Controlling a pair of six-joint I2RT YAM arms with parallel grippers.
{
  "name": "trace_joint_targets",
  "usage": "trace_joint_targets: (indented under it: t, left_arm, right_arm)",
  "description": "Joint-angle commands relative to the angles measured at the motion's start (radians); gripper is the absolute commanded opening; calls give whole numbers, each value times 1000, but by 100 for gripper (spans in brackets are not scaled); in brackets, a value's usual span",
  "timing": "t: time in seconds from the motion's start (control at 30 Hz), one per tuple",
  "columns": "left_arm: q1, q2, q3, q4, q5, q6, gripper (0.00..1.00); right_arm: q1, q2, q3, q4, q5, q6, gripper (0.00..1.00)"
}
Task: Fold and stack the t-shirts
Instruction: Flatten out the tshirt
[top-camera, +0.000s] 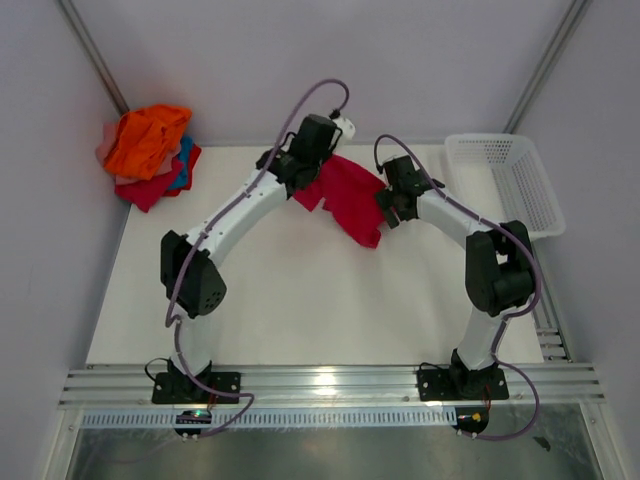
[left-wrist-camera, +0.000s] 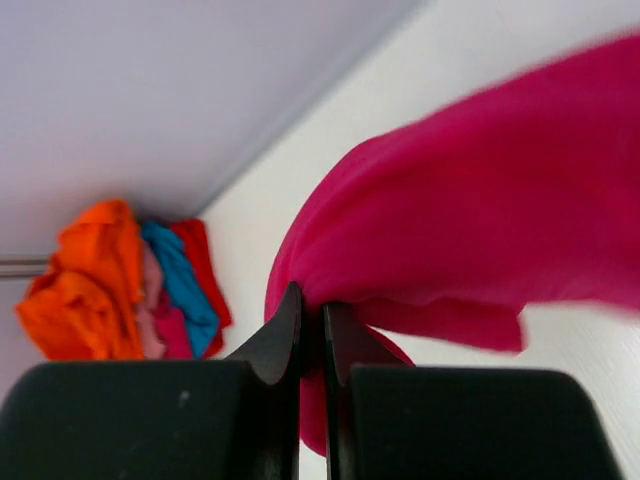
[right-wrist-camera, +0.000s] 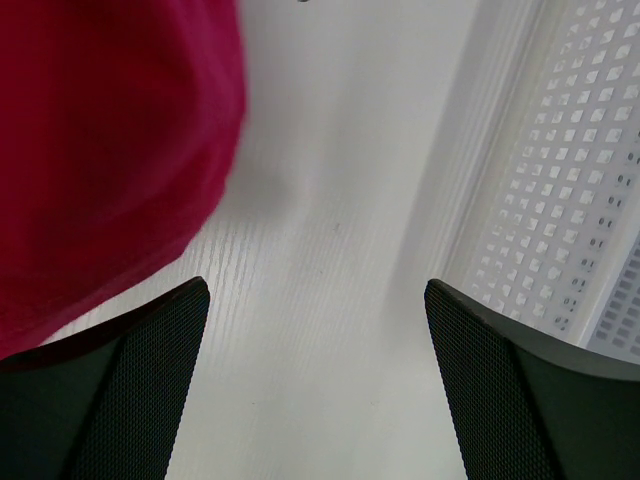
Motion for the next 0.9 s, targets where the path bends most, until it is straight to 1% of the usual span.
trace_joint_targets:
  t: [0.0,0.13,0.2,0.37,0.43,0.47,0.6,0.63,0.7,0.73,0.77,0.8,0.83,0.87]
  left_arm:
    - [18,-125,213,-12,-70,71,0]
    - [16,-170,337,3,-62,79,0]
    - [18,-197,327,22,-47,72,0]
    - [18,-288,229,33,19,28,0]
    - [16,-294,202,3,45,14,0]
    - [18,-300,161,0,55,10,0]
    - [18,-308,71,-18,143,-27,1]
    - [16,-306,58,-36,194,-50,2]
    - [16,-299,29,-52,242,-69,4]
    - [18,-297,17,-56,257,-82,7]
    - [18,-294,7,-56,283,-96,16]
    - [18,-291,-3,-55,282,-98,36]
    - [16,-285,-25,-50,268,-101,74]
    - [18,-280,-35,-35,221,-101,85]
  right_arm:
    - [-3,-45,2,26,-7,22,92]
    - [-3,-58,-3,24,-63,23,92]
    - [-5,-73,-9,25,-106,19,92]
    - [-5,-97,-26,12,-249,4,92]
    - [-5,-104,-34,11,-275,0,92]
    - [-5,-107,-34,9,-287,0,92]
    - [-5,-96,-25,3,-287,4,92]
    - [-5,-94,-23,5,-284,4,92]
    - [-5,-88,-23,3,-283,4,92]
    - [-5,-85,-21,2,-283,4,92]
    - [-5,-82,-20,0,-283,5,92]
    - [-5,-82,-18,0,-280,5,92]
    - [-5,-81,-18,-2,-277,7,92]
    - [-5,-82,-18,-2,-275,5,92]
